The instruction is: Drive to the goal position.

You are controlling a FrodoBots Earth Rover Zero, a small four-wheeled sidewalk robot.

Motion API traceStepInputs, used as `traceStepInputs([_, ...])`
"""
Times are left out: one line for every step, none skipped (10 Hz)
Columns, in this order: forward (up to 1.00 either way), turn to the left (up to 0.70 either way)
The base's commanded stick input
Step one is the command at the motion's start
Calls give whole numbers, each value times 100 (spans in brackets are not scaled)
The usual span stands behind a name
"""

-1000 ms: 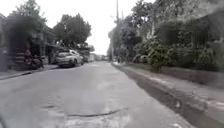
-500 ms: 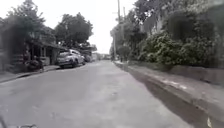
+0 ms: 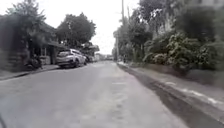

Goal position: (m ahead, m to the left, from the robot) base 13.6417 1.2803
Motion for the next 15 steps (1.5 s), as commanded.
traceStepInputs([100,0])
traceStepInputs([100,0])
traceStepInputs([100,0])
traceStepInputs([100,0])
traceStepInputs([100,0])
traceStepInputs([100,0])
traceStepInputs([100,0])
traceStepInputs([100,0])
traceStepInputs([100,0])
traceStepInputs([100,0])
traceStepInputs([100,0])
traceStepInputs([100,0])
traceStepInputs([100,0])
traceStepInputs([100,0])
traceStepInputs([100,0])
